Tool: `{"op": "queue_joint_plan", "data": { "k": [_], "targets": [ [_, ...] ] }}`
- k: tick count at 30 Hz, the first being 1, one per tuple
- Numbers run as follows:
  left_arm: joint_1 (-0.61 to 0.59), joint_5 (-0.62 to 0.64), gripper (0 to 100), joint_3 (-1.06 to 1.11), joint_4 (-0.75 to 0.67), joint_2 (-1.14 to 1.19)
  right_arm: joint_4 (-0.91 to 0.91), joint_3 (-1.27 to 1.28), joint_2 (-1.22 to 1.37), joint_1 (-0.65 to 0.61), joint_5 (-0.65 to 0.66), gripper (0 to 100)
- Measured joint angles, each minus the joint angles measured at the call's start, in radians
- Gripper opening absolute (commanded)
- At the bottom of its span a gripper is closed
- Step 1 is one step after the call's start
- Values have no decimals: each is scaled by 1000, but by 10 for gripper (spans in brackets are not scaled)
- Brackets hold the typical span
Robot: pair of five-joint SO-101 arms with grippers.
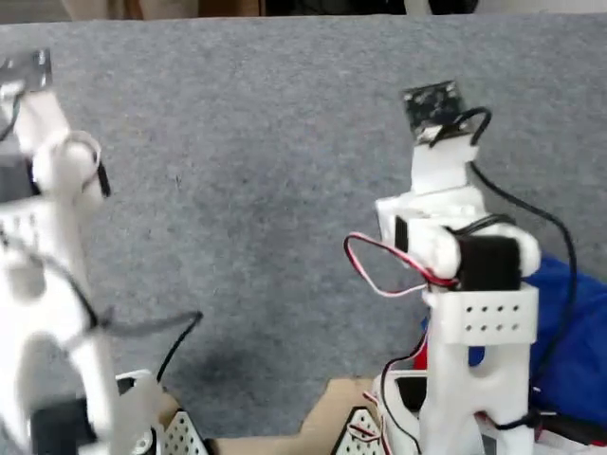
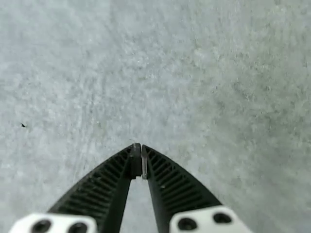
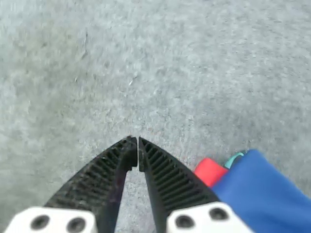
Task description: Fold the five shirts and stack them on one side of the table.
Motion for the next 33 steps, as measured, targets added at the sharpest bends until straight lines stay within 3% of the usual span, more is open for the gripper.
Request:
{"op": "queue_joint_plan", "data": {
  "k": [4, 9, 13, 20, 26, 33],
  "targets": [
    [-28, -132, 25, 407, -232, -273, -106, 232, -84, 2, 69, 5],
    [-43, -209, 24, 825, -390, -537, -316, 548, -213, 2, 137, 5],
    [-52, -218, 22, 1020, -408, -720, -425, 746, -295, 2, 143, 5],
    [-54, -218, 20, 1270, -405, -999, -446, 951, -384, 2, 143, 5],
    [-54, -218, 20, 1450, -301, -1237, -450, 1099, -477, 2, 143, 5],
    [-57, -218, 20, 1517, -276, -1258, -450, 1240, -700, 2, 143, 5]
  ]
}}
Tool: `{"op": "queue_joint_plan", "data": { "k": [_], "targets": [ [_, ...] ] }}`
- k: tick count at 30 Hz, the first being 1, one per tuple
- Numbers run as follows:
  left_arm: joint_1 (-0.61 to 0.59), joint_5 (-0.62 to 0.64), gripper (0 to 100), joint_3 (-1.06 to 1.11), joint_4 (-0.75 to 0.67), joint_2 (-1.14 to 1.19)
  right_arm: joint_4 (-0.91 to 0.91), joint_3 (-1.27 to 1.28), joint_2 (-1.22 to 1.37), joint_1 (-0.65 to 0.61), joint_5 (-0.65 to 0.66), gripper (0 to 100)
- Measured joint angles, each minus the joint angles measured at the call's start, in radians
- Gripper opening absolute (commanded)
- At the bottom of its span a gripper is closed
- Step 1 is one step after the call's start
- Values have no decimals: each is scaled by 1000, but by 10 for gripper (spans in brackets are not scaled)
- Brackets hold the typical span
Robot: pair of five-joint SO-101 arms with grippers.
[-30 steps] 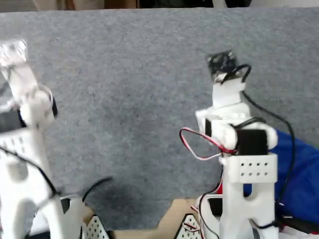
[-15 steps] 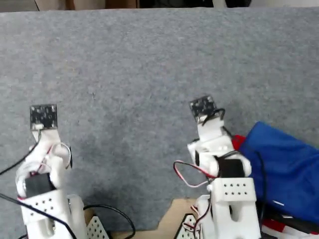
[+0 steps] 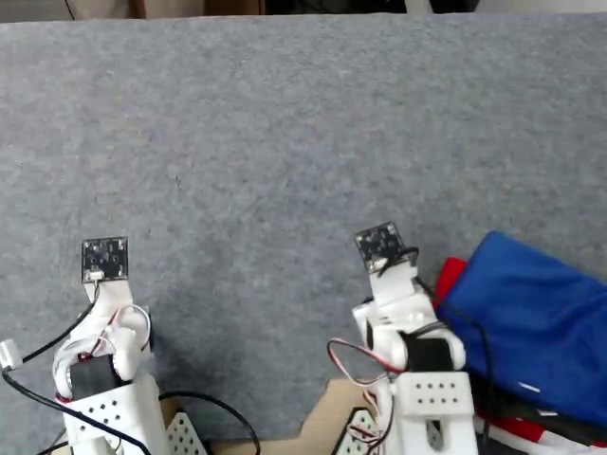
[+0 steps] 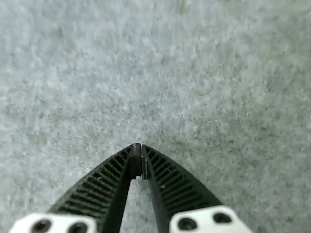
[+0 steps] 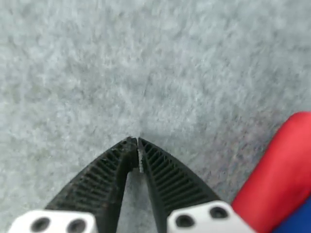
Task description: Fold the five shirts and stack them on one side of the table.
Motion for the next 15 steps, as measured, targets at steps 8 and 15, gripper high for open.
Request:
{"op": "queue_joint_plan", "data": {
  "k": [8, 15],
  "targets": [
    [0, 0, 20, 0, 3, 0, 193, 25, -276, -2, 2, 5],
    [0, 0, 20, 0, 3, 0, 310, 23, -339, -2, 2, 5]
  ]
}}
